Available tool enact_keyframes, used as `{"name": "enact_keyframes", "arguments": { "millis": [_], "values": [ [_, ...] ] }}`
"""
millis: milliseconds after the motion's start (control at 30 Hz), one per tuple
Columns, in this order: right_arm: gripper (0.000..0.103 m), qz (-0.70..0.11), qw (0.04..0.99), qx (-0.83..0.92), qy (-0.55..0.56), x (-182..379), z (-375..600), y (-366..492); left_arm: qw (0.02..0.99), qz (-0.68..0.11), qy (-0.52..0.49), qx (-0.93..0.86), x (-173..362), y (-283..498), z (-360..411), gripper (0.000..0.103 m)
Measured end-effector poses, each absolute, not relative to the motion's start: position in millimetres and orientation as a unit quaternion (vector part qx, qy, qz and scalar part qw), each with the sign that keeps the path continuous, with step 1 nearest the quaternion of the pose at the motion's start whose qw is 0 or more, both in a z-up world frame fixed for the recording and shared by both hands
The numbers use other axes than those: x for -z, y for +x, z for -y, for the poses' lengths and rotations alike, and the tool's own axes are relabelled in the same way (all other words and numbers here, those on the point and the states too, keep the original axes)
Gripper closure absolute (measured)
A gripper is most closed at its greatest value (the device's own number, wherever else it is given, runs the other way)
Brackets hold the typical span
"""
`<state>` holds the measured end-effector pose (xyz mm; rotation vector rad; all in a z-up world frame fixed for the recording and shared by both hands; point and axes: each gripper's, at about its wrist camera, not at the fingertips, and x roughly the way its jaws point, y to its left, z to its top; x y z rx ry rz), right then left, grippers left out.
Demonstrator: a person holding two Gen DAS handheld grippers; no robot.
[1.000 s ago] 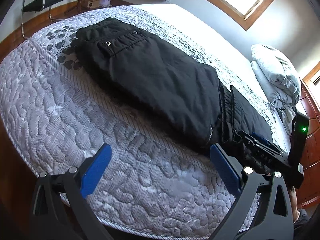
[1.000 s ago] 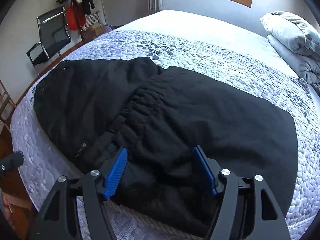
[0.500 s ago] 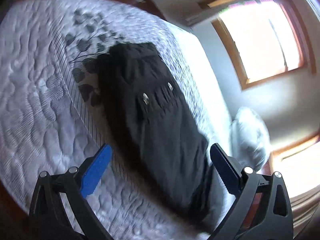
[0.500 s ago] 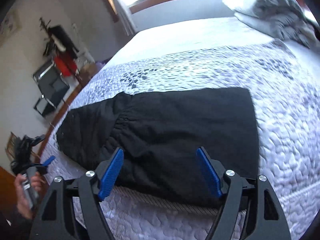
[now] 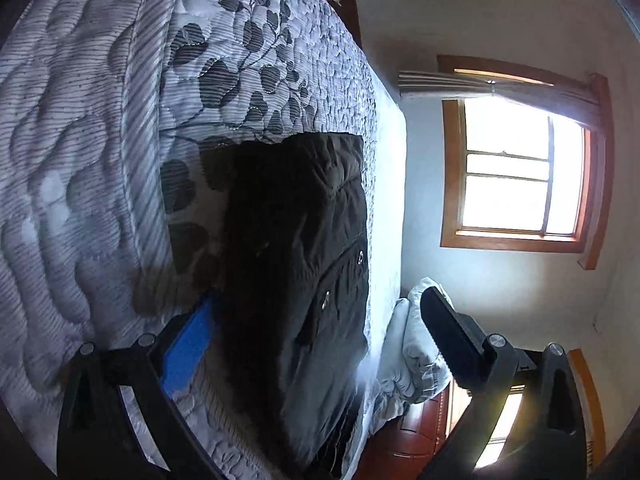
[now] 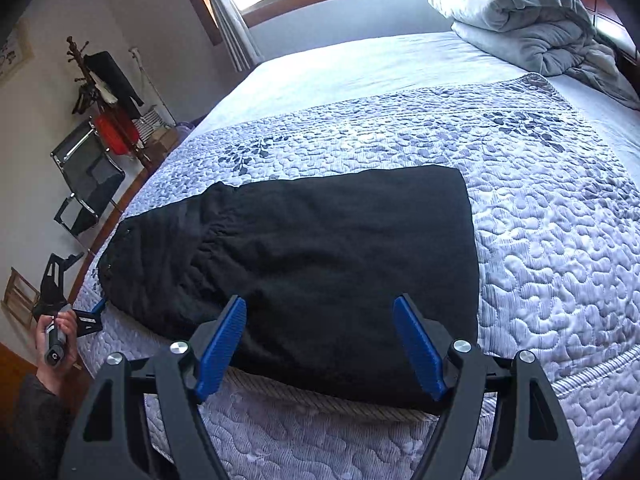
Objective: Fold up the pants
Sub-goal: 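Grasp the folded black pants end with the left gripper and lift it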
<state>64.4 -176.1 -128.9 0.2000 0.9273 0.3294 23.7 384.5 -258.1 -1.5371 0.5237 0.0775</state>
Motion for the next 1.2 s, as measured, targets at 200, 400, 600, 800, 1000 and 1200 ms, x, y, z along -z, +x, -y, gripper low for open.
{"name": "enact_keyframes", "arguments": {
  "millis": [200, 400, 600, 800, 1000, 1200],
  "values": [
    [0.021, -0.454, 0.873, -0.154, 0.088, 133.9, 173.8, 67.0, 0.69, -0.24, -0.682, -0.038, 261.6, 38.5, -390.8, 0.005],
    [0.021, -0.459, 0.872, -0.15, 0.08, 136.8, 172.8, 69.0, 0.691, -0.247, -0.679, -0.034, 258.1, 60.6, -393.8, 0.006],
    [0.021, -0.467, 0.869, -0.146, 0.079, 143.1, 172.4, 71.1, 0.7, -0.29, -0.649, -0.061, 259.8, 63.4, -384.2, 0.05],
    [0.021, -0.478, 0.863, -0.145, 0.073, 150.8, 169.9, 72.1, 0.705, -0.291, -0.643, -0.068, 264.9, 57.1, -380.8, 0.074],
    [0.021, -0.479, 0.863, -0.143, 0.077, 151.9, 172.0, 71.8, 0.711, -0.282, -0.64, -0.068, 261.7, 57.8, -375.6, 0.085],
    [0.021, -0.479, 0.863, -0.139, 0.085, 151.5, 177.1, 70.4, 0.686, -0.277, -0.669, -0.072, 270.6, 60.3, -375.7, 0.086]
  ]
}}
